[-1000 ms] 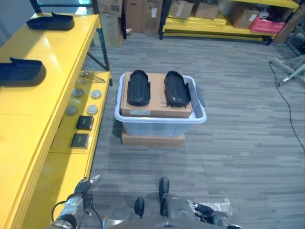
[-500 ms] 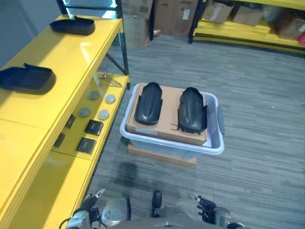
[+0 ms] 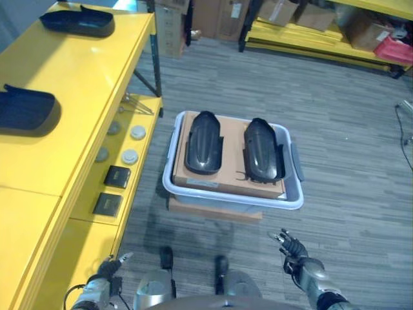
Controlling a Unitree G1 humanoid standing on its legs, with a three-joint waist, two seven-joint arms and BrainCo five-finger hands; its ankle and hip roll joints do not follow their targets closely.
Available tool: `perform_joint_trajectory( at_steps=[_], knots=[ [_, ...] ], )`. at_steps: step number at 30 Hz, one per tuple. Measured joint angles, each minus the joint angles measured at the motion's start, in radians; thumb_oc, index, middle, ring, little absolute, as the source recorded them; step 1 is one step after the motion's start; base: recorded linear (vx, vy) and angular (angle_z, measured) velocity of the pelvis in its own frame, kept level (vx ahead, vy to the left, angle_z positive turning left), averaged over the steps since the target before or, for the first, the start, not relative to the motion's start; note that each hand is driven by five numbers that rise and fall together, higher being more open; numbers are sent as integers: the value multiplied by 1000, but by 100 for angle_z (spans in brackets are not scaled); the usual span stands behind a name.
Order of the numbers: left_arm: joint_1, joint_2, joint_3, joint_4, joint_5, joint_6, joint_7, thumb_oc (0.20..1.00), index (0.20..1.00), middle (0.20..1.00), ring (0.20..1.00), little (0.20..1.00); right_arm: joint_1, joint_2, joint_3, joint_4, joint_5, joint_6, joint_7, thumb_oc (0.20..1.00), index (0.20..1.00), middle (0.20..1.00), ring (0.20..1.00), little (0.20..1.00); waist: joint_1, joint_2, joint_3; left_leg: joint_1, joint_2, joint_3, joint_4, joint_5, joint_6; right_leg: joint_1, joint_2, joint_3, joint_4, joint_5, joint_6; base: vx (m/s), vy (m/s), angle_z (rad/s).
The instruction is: Move parts from the plastic box to the shelf.
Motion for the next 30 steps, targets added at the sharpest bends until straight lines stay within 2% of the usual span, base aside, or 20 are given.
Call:
perform_joint_trajectory(
  at_steps=[1, 2, 3, 5, 6, 8, 9, 10, 11, 14, 16, 18, 21, 26, 27, 28, 30],
  knots=[
    [-9, 11, 5, -5, -10, 0, 0, 1000, 1000, 1000, 1000, 1000, 1, 9, 0, -7, -15, -6, -3, 1000, 1000, 1000, 1000, 1000, -4, -6, -4, 2, 4, -2, 0, -1, -3, -2, -18, -2, -23, 16, 22, 53, -389, 6],
    [-5, 16, 19, -20, -11, 0, 0, 1000, 1000, 1000, 1000, 1000, 3, 10, 10, -30, -30, -5, -13, 1000, 1000, 1000, 1000, 1000, -1, -9, -6, 3, 8, 8, 0, 4, -16, -1, -24, -25, -27, 24, 25, 70, -299, -12],
    [2, 15, 22, -38, -11, -1, 0, 1000, 1000, 1000, 1000, 1000, 3, 8, 12, -67, -38, -6, -22, 1000, 1000, 1000, 1000, 1000, 14, -11, -8, 7, 20, 24, 0, 0, -12, -9, -18, -60, -31, 29, 18, 101, -371, -21],
    [6, 5, 31, -37, -13, 2, 1, 1000, 1000, 1000, 1000, 1000, -1, -13, 12, -151, -39, 0, -56, 1000, 1000, 1000, 1000, 1000, 13, -21, -15, 8, 30, 4, 1, -1, -41, 22, 35, -58, -44, 43, 0, 81, -253, 7],
    [13, 4, 32, -37, -19, 3, 1, 1000, 1000, 1000, 1000, 1000, -4, -39, 11, -211, -39, 5, -78, 1000, 1000, 1000, 1000, 1000, 9, -36, -24, 1, 26, -8, 2, 4, -60, 51, 66, -46, -72, 69, -31, 85, -211, 40],
    [47, -53, 29, -39, -21, 8, -3, 1000, 1000, 1000, 1000, 1000, -53, -118, 6, -257, -38, 20, -118, 1000, 1000, 1000, 1000, 1000, 10, -2, -34, -7, 80, -11, 30, 3, -87, 81, 122, -55, -119, 95, -53, 155, -287, 12],
    [47, -53, 29, -39, -21, 8, -3, 1000, 1000, 1000, 1000, 1000, -53, -118, 6, -257, -38, 20, -118, 1000, 1000, 1000, 1000, 1000, 10, -2, -34, -7, 80, -11, 30, 3, -87, 81, 122, -55, -119, 95, -53, 150, -215, 1],
    [80, -105, 27, -39, -18, 14, -3, 1000, 1000, 1000, 1000, 1000, -75, -203, -55, -341, -37, 51, -139, 1000, 1000, 1000, 1000, 1000, 12, 2, -36, -23, 108, -9, 83, 9, -95, 110, 153, -75, -138, 92, -84, 94, -108, 15],
    [89, -122, 23, -40, -17, 16, -3, 1000, 1000, 1000, 1000, 1000, -85, -231, -89, -355, -37, 54, -152, 1000, 1000, 1000, 1000, 1000, 10, 3, -36, -29, 117, -5, 100, 10, -97, 116, 163, -85, -138, 86, -94, 64, -51, 22],
    [102, -118, 15, -50, 12, 21, -4, 1000, 1000, 1000, 1000, 1000, -96, -278, -162, -395, -37, 75, -165, 1000, 1000, 1000, 1000, 1000, 9, 5, -37, -45, 134, 19, 115, 22, -106, 118, 180, -112, -139, 77, -114, 42, 29, 20],
    [116, -112, -13, -72, 23, 23, -11, 1000, 1000, 1000, 1000, 1000, -121, -302, -184, -420, -38, 85, -177, 1000, 1000, 1000, 1000, 1000, 2, 11, -36, -34, 107, 38, 78, 21, -109, 100, 180, -111, -138, 81, -120, 89, 80, 9],
    [112, -113, -14, -67, 43, 25, -25, 1000, 1000, 1000, 1000, 1000, -128, -307, -172, -419, -40, 106, -183, 1000, 1000, 1000, 1000, 1000, -16, 27, -28, -18, 103, 51, 37, 18, -105, 102, 183, -125, -138, 82, -115, 77, 60, 18],
    [106, -100, -33, -65, 68, 21, -25, 1000, 1000, 1000, 1000, 1000, -160, -309, -107, -405, -77, 171, -184, 1000, 1000, 1000, 1000, 1000, -10, 32, -16, -4, 78, 52, -1, 21, -101, 95, 163, -110, -142, 86, -85, 10, 107, -2],
    [8, -39, -79, -76, 58, 19, -39, 1000, 1000, 1000, 1000, 1000, -362, -341, -62, -215, -56, 233, -184, 1000, 1000, 1000, 1000, 1000, 17, 56, 33, -103, 35, 49, -1, 49, -64, -1, 129, -110, -142, 129, -58, -129, 73, 6],
    [-14, -29, -85, -79, 56, 16, -46, 1000, 1000, 1000, 1000, 1000, -413, -351, -57, -158, -76, 231, -183, 1000, 1000, 1000, 1000, 1000, 29, 66, 50, -126, 28, 46, 0, 62, -51, -24, 122, -111, -141, 138, -56, -110, 61, 8],
    [-34, -23, -100, -77, 56, 16, -48, 1000, 1000, 1000, 1000, 1000, -455, -359, -52, -109, -90, 231, -184, 1000, 1000, 1000, 1000, 1000, 35, 73, 64, -141, 24, 45, 0, 62, -54, -37, 118, -112, -141, 144, -52, -109, 61, 10],
    [-64, -20, -111, -103, 38, 9, -55, 1000, 1000, 1000, 1000, 1000, -554, -411, 27, -51, -104, 229, -187, 1000, 1000, 1000, 1000, 1000, 58, 96, 114, -185, 11, 41, -1, 76, -45, -78, 107, -117, -141, 159, -51, -78, 46, 8]
  ],
)
